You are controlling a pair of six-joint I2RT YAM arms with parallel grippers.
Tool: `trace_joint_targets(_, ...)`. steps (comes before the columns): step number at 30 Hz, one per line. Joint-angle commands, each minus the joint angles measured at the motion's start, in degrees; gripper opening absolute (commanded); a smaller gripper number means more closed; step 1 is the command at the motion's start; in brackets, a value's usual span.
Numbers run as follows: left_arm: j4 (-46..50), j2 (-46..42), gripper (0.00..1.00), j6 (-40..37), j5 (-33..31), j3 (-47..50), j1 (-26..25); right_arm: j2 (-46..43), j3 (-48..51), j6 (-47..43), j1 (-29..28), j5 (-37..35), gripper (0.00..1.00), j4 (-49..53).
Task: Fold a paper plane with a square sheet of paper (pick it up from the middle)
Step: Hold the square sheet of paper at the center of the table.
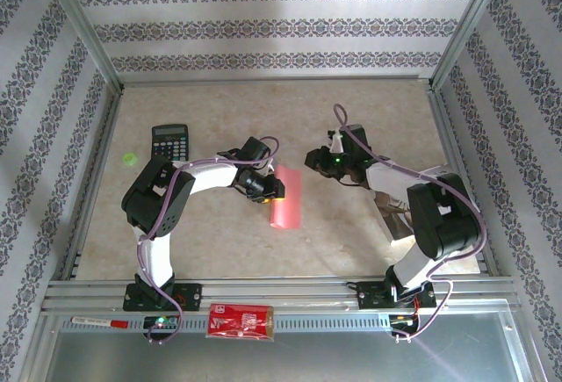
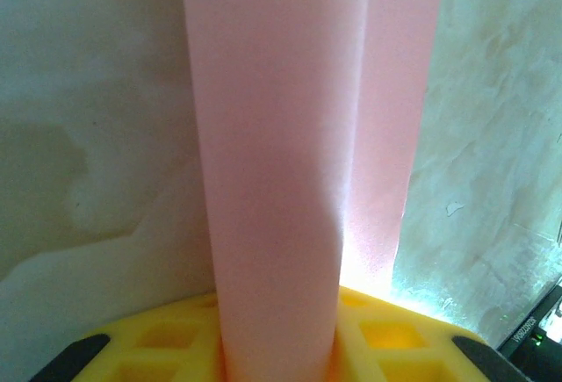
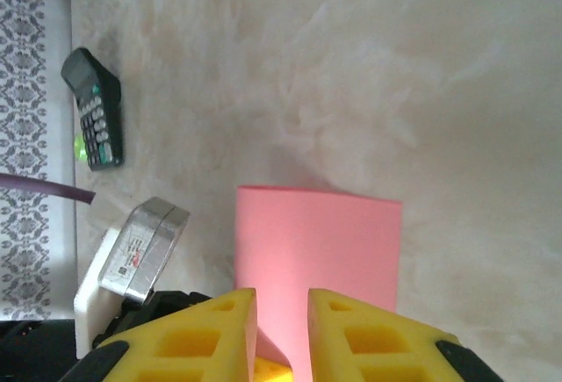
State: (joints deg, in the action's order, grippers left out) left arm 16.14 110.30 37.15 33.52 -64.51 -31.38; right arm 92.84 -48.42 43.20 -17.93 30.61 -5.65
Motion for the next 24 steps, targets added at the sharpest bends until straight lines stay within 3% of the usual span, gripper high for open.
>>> trace_joint_targets(1, 6.0, 3.0, 0.29, -2.2, -8.9, 0.5, 1.6, -1.2, 1.8, -3.7, 0.7, -1.6, 0.23, 4.6)
trace_joint_targets(24, 6.3, 4.7, 0.34, -2.3, -9.3, 0.1, 1.5, -0.4, 2.8, -4.0, 2.1, -1.3, 0.24, 4.6)
